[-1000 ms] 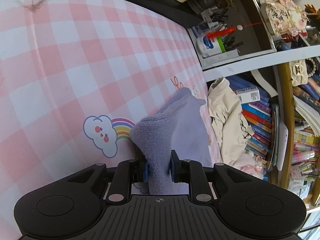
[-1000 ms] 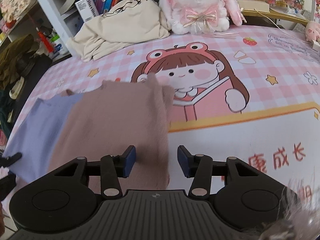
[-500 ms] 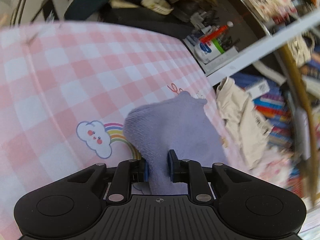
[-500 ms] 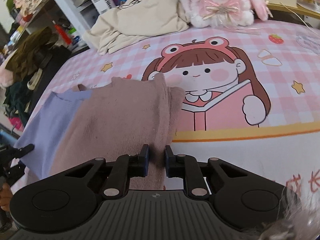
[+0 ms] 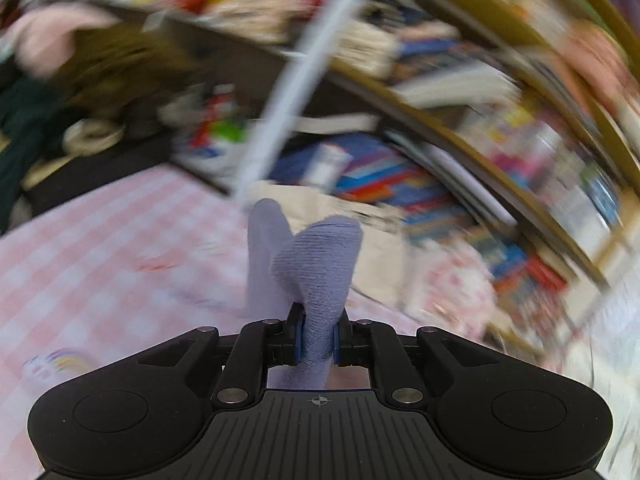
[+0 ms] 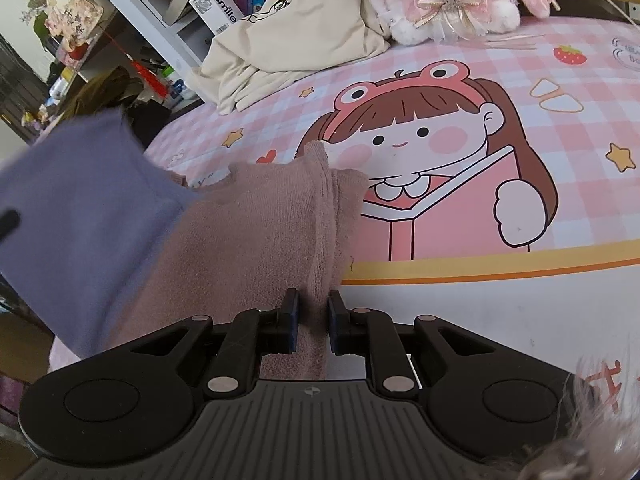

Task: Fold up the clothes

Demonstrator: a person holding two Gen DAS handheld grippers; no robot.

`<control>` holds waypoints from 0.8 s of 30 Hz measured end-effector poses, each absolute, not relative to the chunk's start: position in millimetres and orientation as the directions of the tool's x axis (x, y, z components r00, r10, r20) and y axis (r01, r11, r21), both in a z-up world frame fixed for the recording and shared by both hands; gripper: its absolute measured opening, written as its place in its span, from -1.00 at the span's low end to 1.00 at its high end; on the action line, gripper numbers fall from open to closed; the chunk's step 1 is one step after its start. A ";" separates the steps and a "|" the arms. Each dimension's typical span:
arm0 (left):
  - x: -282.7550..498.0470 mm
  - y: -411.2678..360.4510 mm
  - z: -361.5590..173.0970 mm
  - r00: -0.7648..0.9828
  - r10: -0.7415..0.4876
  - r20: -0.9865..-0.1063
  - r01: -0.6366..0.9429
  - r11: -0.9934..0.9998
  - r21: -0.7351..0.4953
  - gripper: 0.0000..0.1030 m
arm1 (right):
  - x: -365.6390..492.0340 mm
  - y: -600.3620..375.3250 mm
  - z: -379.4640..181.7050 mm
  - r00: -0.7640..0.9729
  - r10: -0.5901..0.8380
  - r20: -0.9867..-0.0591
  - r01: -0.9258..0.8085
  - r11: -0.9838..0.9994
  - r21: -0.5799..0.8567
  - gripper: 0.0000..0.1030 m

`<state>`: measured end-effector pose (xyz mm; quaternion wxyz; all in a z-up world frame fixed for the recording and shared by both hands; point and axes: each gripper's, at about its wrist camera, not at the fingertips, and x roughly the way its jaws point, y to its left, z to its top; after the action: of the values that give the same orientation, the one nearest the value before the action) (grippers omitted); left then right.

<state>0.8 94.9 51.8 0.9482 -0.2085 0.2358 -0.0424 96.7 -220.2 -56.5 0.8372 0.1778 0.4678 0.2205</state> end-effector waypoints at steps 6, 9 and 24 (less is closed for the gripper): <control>5.5 -9.4 28.3 0.770 -0.261 -0.582 0.182 0.964 -0.193 -0.36 | 104.1 -235.0 -64.4 0.431 0.603 -0.671 -0.165 0.784 0.599 -0.73; 4.6 -55.7 -11.4 0.655 -0.251 -0.713 0.298 0.953 -0.062 0.00 | 108.5 -247.6 -70.9 0.403 0.656 -0.638 -0.116 0.728 0.676 -0.72; -24.5 -31.5 30.0 0.725 -0.315 -0.612 0.301 0.945 -0.130 0.39 | 108.5 -281.4 -42.6 0.363 0.789 -0.496 -0.130 0.570 0.811 -0.17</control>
<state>-24.5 -31.5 30.0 0.9286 -0.0105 0.3316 -0.1660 108.5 -281.4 -42.6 0.7488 0.3476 0.4738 0.3068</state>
